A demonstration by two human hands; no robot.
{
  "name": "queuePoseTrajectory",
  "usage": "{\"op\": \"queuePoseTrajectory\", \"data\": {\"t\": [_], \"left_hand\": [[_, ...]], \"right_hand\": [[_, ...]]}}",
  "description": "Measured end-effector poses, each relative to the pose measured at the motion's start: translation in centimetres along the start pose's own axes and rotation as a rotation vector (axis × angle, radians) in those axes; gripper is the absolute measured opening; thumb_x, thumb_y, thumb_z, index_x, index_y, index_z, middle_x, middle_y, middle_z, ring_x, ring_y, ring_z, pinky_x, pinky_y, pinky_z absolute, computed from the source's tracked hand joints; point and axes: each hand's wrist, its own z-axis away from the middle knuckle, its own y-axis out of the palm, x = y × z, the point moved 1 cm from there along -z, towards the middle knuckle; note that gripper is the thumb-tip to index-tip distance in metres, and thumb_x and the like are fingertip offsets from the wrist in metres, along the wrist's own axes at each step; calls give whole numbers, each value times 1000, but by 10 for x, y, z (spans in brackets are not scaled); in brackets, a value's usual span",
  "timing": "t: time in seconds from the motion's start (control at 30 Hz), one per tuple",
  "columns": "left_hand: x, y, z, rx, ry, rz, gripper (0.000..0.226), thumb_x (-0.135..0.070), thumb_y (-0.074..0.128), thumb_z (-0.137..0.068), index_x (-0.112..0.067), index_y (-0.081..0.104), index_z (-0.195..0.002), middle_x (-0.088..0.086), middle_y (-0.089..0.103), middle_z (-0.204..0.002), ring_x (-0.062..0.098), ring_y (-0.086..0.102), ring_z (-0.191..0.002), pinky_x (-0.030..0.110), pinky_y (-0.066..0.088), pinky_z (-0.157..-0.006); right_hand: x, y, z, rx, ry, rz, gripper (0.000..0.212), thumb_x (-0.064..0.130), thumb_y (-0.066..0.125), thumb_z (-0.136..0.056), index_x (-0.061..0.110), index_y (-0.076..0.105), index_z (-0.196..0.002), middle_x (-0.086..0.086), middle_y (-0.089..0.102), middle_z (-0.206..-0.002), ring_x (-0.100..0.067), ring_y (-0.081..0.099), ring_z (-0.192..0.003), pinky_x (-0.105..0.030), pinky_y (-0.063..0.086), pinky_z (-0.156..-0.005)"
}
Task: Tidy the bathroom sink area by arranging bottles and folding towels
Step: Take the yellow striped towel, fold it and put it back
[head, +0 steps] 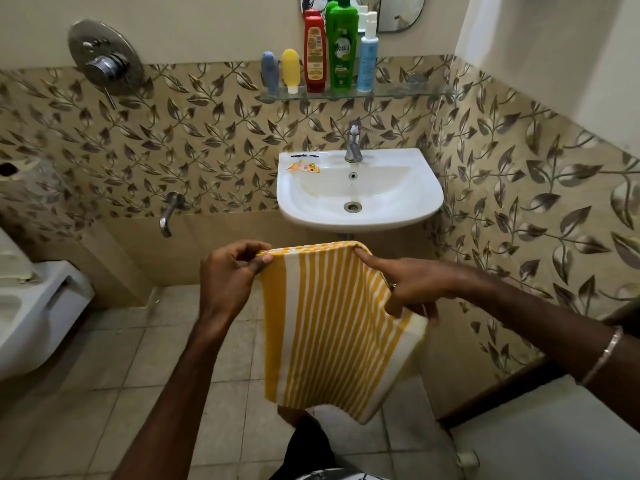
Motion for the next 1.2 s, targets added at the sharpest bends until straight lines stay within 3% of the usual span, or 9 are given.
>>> {"op": "queuePoseTrajectory", "data": {"t": [0.1,0.3,0.43,0.6,0.7,0.87,1.0,1.1,1.2], "left_hand": [[-5,13,11,12,-24,91,18,-17,75,-85,-19,76,-103,-9,75,-94,1,69,-87,22,58,-73],[-28,50,36,2,-59,251,16,-11,77,-82,-22,76,-95,-8,76,-87,6,72,-76,23,59,-63],[-29,77,48,15,-31,247,17,-22,79,-79,-24,77,-97,-10,76,-86,8,73,-77,42,62,-66],[-33,94,57,7,57,189,20,-21,78,-83,-22,76,-103,-10,74,-93,4,70,-84,35,61,-73],[-38,99,60,-13,165,128,23,-20,78,-83,-17,75,-106,-6,74,-97,3,68,-87,29,59,-75],[-34,106,66,84,313,-53,48,-37,84,-73,-17,68,-113,-3,68,-103,10,62,-93,25,53,-76],[-39,108,68,86,394,-187,51,-15,88,-70,-13,63,-115,3,66,-103,17,64,-90,23,49,-75],[-39,105,63,46,428,-170,42,-7,82,-76,-10,65,-114,4,68,-102,16,66,-88,20,52,-76],[-37,103,56,60,412,-62,36,-7,74,-84,-9,66,-119,4,68,-106,13,66,-92,31,59,-77]], "right_hand": [[6,3,-5,-72,5,-280,120,-1,70,-82,52,-12,-151,-36,62,-103,-29,61,-64,-43,60,-50],[16,9,-22,-175,4,-645,121,-5,68,-86,47,-20,-152,-27,63,-94,-21,59,-55,-37,56,-45],[27,7,-28,-243,12,-770,110,4,64,-92,30,-23,-154,-22,59,-90,-23,62,-59,-36,56,-46],[27,-1,-29,-199,53,-852,55,15,56,-94,-6,33,-139,-23,60,-91,-33,69,-71,-35,56,-46],[26,-2,-25,-150,58,-903,48,26,57,-96,-4,44,-131,-29,63,-98,-42,71,-85,-32,55,-44],[15,-3,-24,-101,60,-979,56,38,58,-96,-1,45,-134,-12,60,-69,-30,69,-62,-27,53,-41],[10,-3,-25,-35,51,-1031,53,44,58,-95,-3,51,-121,-5,50,-62,-21,66,-56,-26,53,-40],[9,-9,-21,13,28,-1085,57,43,60,-95,-3,51,-127,-9,56,-72,-23,71,-65,-27,56,-42],[8,-17,-11,-39,12,-1019,52,35,61,-97,8,44,-138,-22,69,-99,-31,76,-86,-29,57,-45]]}}
